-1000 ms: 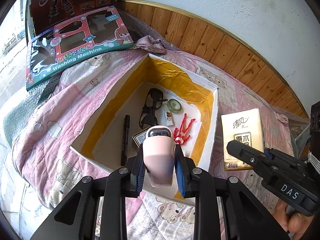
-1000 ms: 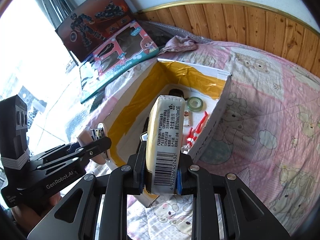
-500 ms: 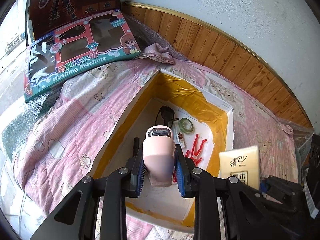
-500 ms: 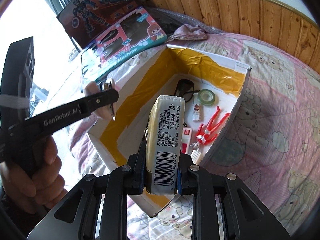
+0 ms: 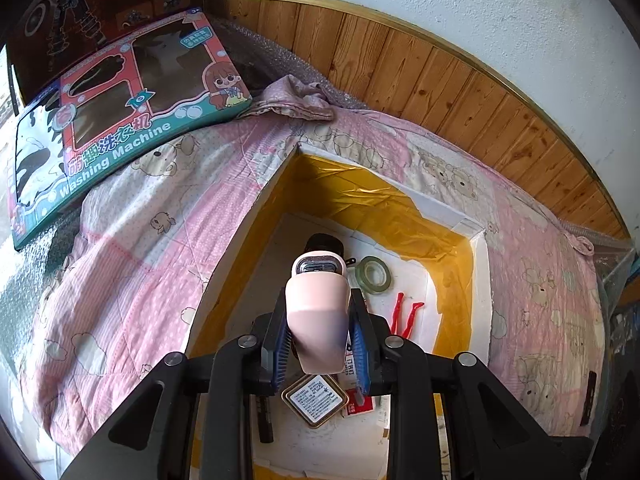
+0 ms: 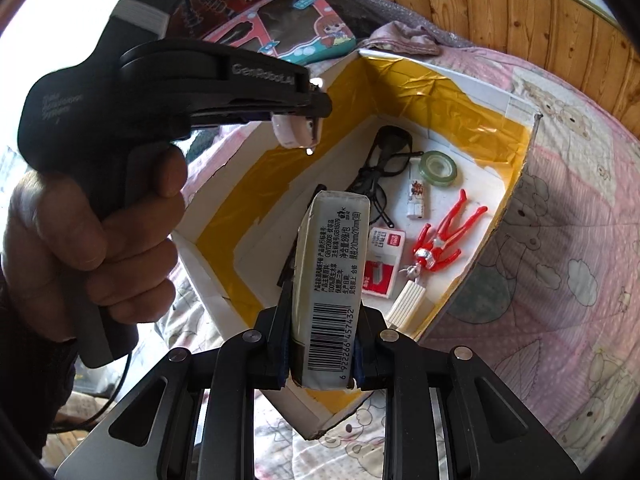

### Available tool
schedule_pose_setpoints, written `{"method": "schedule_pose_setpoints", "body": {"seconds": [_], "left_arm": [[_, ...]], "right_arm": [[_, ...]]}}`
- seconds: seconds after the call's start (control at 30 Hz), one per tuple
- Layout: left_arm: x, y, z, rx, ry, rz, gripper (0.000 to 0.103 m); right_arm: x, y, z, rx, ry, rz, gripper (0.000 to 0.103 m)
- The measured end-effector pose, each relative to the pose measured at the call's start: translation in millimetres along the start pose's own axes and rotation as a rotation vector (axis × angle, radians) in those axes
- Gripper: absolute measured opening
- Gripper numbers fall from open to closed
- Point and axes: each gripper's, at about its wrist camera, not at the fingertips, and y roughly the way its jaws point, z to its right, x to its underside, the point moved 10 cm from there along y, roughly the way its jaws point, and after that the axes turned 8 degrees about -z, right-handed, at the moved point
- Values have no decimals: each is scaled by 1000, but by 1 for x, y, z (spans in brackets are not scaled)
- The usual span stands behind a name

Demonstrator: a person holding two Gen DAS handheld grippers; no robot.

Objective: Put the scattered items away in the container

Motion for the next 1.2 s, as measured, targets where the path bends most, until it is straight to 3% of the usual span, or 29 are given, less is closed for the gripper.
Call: {"method": "schedule_pose_setpoints", "body": {"seconds": [0.3, 0.37, 0.43, 0.57, 0.9, 1.2], "left_arm": [[-13, 30, -5, -27, 32, -49, 27], [-15, 39, -7, -23, 38, -71, 28], [-14, 51, -14, -45, 29, -95, 28], [-14, 59, -35, -99, -33, -86, 29], [-8, 2, -40, -102, -43, -14, 29], [36, -48, 3, -101, 22, -10, 29]], "right_arm": [[1, 19, -17, 47, -121, -33, 25], [1, 23, -14, 57, -124, -41, 29], [0, 23, -10, 63, -114, -38, 40], [-1, 13, 2, 33, -67, -16, 42], [17, -26, 25, 13, -11, 26, 42], [37, -54, 37, 40, -16, 49, 42]]}}
